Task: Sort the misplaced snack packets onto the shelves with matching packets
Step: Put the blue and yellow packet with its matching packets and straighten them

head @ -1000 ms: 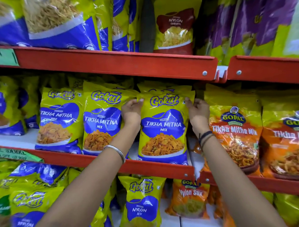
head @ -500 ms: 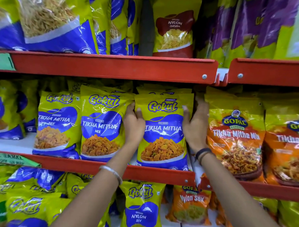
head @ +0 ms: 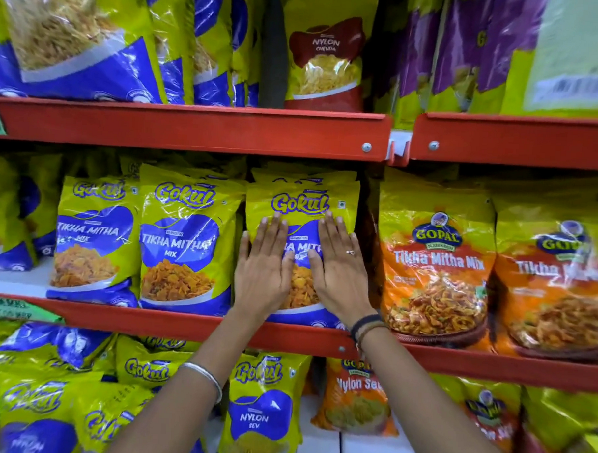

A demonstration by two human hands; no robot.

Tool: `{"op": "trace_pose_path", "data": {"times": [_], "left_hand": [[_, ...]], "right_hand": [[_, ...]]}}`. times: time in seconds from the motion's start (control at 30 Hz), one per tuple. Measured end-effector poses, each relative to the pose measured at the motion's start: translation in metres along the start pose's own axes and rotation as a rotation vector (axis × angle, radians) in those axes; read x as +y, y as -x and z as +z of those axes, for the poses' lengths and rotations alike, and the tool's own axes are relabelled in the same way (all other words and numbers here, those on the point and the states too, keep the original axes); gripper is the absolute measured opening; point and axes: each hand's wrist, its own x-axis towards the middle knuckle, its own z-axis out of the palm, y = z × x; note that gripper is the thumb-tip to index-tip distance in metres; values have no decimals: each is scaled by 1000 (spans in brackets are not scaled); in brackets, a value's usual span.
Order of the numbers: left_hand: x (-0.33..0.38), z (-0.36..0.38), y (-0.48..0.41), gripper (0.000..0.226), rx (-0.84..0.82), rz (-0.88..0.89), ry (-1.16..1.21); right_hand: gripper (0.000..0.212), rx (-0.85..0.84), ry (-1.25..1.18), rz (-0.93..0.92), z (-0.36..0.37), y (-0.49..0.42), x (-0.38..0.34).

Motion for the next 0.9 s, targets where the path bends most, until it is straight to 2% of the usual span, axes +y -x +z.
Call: {"op": "trace_pose_path", "data": {"times": [0.07, 0.23, 0.33, 0.43, 0.5, 0.6, 0.77, 0.9], "left_hand": [[17, -4, 7, 56, 46, 8, 62], [105, -4, 10, 53, 108, 141, 263], [163, 11, 4, 53, 29, 164, 415], [205, 33, 1, 54, -97, 141, 550], [219, 49, 2, 56, -151, 113, 483], [220, 67, 4, 58, -130, 107, 293], [219, 76, 1, 56, -76, 107, 206], [232, 72, 1, 57, -43, 61, 160]], "right_hand": [[61, 37, -35, 21, -16, 10, 9], [55, 249, -126, 75, -71, 32, 53], [55, 235, -134, 140, -95, 42, 92], [59, 143, -97, 149, -106, 49, 130], [59, 85, -97, 118, -105, 54, 149], [58, 52, -100, 86, -101, 61, 164], [56, 86, -63, 100, -97, 60, 172], [55, -5, -101, 67, -105, 60, 173]]}}
